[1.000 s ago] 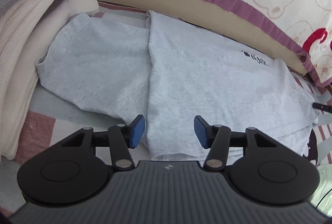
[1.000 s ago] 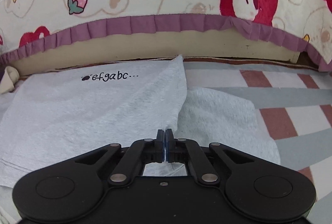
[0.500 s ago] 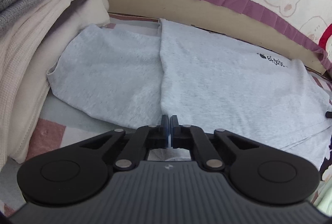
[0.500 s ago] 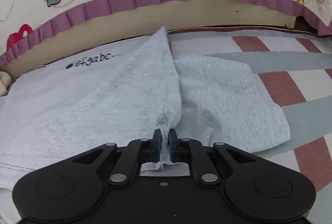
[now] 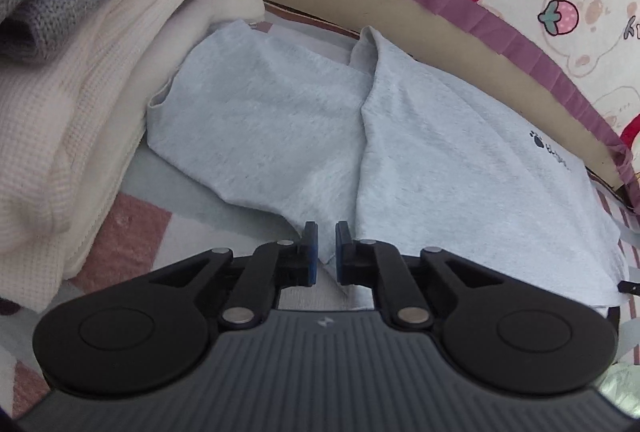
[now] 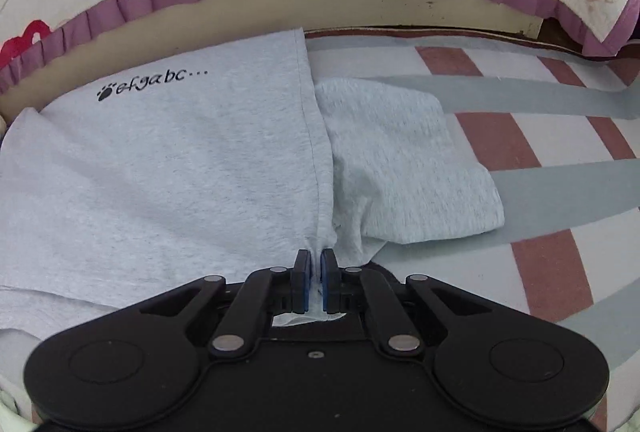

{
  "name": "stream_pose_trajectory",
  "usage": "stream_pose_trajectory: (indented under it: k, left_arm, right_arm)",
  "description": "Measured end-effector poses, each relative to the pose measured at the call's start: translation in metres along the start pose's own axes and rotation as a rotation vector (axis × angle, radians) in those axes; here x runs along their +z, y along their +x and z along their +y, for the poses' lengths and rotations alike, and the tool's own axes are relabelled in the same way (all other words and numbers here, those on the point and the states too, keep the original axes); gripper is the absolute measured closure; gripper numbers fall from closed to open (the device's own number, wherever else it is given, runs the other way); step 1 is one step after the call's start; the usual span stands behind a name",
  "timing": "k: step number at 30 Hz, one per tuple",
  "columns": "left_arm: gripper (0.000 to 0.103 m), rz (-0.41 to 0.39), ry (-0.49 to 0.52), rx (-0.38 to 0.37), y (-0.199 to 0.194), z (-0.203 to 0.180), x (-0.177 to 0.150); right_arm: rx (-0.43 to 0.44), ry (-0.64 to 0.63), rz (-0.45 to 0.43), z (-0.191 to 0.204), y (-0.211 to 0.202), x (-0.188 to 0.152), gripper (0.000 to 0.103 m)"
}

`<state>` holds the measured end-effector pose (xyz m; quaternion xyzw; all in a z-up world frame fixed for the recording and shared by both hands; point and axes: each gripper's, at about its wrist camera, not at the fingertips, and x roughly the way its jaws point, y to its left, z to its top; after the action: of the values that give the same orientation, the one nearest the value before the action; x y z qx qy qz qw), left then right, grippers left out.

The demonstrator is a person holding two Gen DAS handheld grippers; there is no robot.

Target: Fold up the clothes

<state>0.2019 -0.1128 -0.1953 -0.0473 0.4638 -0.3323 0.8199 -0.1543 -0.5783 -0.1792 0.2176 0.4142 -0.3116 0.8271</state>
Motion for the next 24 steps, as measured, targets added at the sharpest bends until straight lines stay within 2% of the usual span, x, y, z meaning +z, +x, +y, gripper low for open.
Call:
stream_pose_trajectory:
  k: [2,5,8,11,12,13,15,17,18,20,21,24]
  left_arm:
    - [0.094,0.023,-0.025,-0.045,0.001,0.002,0.001]
    - [0.094,0.072,-0.004,-0.076,0.006,-0.005,-0.004]
    - [0.09,0.1,0.005,-0.076,0.011,-0.01,-0.009]
    - [0.069,0.123,0.02,-0.063,0.012,-0.015,-0.009]
    - [0.057,0.125,0.05,-0.053,0.012,-0.02,-0.01]
    - [0.053,0.12,0.078,-0.039,0.013,-0.024,-0.012]
    - [0.053,0.11,0.134,-0.011,0.014,-0.033,-0.015]
    - [0.065,0.091,0.157,0.012,0.014,-0.038,-0.017]
    - [0.087,0.086,0.159,0.02,0.014,-0.039,-0.017]
    - [0.092,0.08,0.169,0.043,0.012,-0.039,-0.015]
    - [0.094,0.075,0.138,0.044,0.008,-0.037,-0.013]
    - [0.095,0.072,0.005,-0.015,0.0,-0.023,-0.003]
  right_arm:
    - [-0.005,0.011,-0.002,0.0,0.001,0.0,0.097]
    - [-0.012,0.027,-0.004,0.0,0.003,0.001,0.097]
    - [-0.012,0.016,-0.025,0.003,0.001,0.001,0.097]
    - [-0.017,-0.067,-0.025,0.012,0.006,-0.002,0.097]
    - [-0.027,-0.088,-0.015,0.014,0.009,-0.001,0.097]
    - [-0.034,-0.104,-0.009,0.016,0.011,0.0,0.097]
    - [-0.034,-0.109,-0.013,0.017,0.011,0.003,0.097]
    - [-0.031,-0.107,-0.02,0.018,0.01,0.005,0.097]
    - [-0.032,-0.109,-0.02,0.019,0.011,0.005,0.097]
    - [-0.042,-0.137,-0.036,0.023,0.011,0.005,0.097]
    - [-0.046,-0.166,-0.048,0.027,0.008,0.005,0.097]
    - [-0.054,-0.291,-0.067,0.042,-0.006,0.016,0.098]
